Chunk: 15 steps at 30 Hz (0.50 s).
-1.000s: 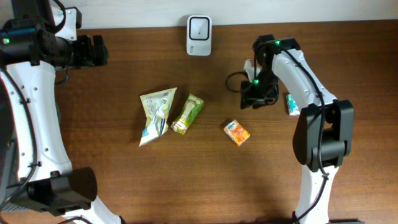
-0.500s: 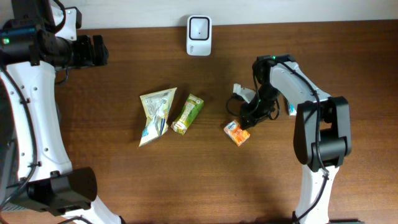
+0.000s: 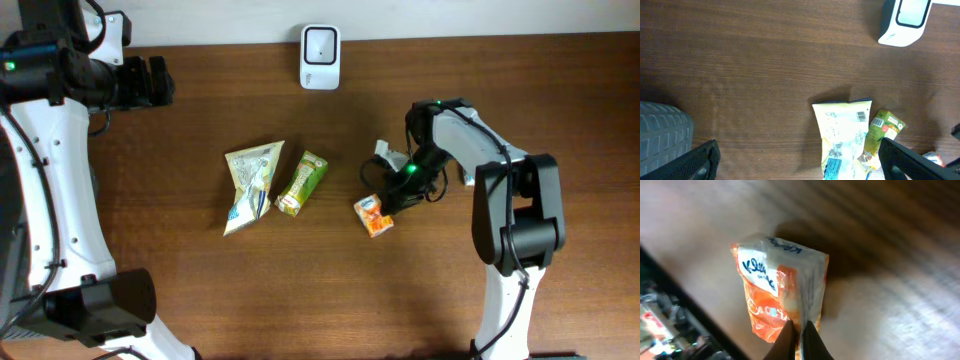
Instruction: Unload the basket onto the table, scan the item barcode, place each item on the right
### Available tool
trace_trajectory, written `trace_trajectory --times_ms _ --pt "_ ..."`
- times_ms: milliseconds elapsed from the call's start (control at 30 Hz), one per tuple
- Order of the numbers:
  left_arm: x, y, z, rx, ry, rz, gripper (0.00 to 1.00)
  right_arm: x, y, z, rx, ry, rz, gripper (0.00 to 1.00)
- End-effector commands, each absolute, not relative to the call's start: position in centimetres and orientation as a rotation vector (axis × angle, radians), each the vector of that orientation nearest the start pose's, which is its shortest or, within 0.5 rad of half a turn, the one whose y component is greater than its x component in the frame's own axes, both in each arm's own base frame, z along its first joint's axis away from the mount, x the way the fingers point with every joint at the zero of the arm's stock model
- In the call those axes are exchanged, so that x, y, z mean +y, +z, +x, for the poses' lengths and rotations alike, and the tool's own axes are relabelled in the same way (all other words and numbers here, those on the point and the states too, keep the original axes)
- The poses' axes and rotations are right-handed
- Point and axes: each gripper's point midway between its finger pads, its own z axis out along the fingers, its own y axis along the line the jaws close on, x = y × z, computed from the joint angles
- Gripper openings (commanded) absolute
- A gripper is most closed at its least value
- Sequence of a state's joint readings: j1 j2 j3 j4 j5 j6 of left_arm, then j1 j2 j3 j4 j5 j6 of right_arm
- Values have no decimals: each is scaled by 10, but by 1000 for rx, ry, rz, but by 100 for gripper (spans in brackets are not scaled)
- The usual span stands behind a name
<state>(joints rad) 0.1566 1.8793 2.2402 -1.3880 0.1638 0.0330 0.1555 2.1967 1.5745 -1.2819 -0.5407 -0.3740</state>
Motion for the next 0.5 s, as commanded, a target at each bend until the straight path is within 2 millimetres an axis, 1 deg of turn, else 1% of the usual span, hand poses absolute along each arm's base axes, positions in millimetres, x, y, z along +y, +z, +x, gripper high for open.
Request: trace_trajectory --times_ms 0,33,67,100,133,167,200,233,267,300,333,367,433,467 --pt "42 297 434 2584 -139 -101 99 167 88 337 2908 1340 -721 4" --pt "42 297 434 2584 -139 -101 99 168 103 339 2845 1396 -733 4" --pt "42 297 434 2584 -139 -101 99 168 124 342 2750 1474 -742 4" --pt "42 297 434 2584 -139 -101 99 168 139 346 2665 1537 -739 4" --pt "42 297 434 2584 -139 -101 99 166 154 351 2572 1602 -713 4" --pt "42 297 434 2584 -139 -101 99 161 169 360 2474 1673 -648 4" --pt "42 297 434 2584 -139 -101 99 156 178 368 2405 1719 -581 4" --pt "42 297 434 2584 -139 -101 99 151 184 373 2355 1738 -552 4" --pt "42 297 434 2584 -139 -101 99 143 185 378 2330 1726 -535 4" --pt "42 297 434 2584 -139 -101 99 137 175 379 2367 1667 -564 4" --pt "42 297 434 2584 -139 -101 99 133 163 377 2440 1603 -593 4" --pt "42 297 434 2584 -139 -101 99 130 146 373 2564 1513 -609 4" --pt "42 297 434 2584 -139 -101 99 119 112 374 2819 1285 -524 4" --pt "42 297 434 2584 -139 -101 99 111 95 378 2954 1107 -439 4"
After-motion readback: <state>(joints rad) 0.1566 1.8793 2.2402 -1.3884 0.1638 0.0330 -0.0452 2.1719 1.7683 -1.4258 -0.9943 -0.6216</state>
